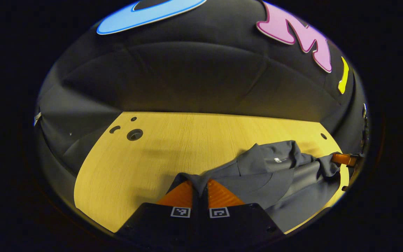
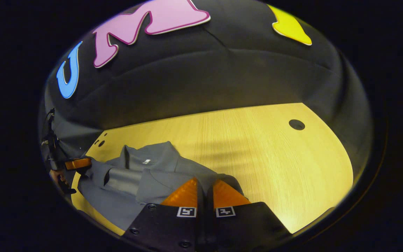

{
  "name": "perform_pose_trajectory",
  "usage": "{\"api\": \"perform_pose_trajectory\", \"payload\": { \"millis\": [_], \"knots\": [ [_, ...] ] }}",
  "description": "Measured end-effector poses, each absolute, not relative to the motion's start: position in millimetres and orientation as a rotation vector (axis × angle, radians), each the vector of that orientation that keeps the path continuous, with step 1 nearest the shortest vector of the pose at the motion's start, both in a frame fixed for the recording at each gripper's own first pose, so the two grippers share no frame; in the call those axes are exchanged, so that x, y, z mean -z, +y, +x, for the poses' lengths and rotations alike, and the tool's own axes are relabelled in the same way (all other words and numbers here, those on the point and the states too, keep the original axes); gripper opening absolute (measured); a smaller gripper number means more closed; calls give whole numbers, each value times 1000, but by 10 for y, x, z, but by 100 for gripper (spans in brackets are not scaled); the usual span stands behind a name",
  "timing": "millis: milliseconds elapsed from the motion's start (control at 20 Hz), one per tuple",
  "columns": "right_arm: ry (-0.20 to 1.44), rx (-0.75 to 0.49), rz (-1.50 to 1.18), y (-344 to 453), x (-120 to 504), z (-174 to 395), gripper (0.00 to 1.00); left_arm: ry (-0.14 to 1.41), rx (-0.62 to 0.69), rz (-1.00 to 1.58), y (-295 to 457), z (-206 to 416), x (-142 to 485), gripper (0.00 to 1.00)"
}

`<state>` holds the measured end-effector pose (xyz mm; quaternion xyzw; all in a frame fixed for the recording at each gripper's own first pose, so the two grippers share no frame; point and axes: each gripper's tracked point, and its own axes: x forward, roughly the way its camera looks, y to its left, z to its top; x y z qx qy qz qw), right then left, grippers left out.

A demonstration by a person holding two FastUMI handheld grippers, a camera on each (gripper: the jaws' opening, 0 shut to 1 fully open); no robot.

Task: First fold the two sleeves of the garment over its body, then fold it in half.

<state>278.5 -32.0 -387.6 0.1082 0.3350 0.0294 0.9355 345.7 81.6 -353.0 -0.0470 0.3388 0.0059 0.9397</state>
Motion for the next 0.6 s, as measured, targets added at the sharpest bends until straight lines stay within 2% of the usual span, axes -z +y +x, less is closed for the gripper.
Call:
{"api": "perform_pose_trajectory", "payload": {
  "millis": [250,300,450,500,550,600],
  "knots": [
    [743,-58,220,-304,4170,2804,10,756,-49,-93,819,3469,3845,12],
    [755,-60,236,-309,4172,2773,14,764,-50,-95,812,3466,3875,13],
    [780,-42,254,-374,4182,2723,24,788,-52,-98,827,3430,3937,23],
    [771,-38,251,-391,4130,2720,28,792,-56,-103,834,3409,3921,31],
    [759,-37,238,-414,4086,2721,34,793,-54,-114,829,3396,3916,32],
    [750,-41,227,-428,4035,2702,53,794,-54,-125,823,3369,3896,43]
  ]
}}
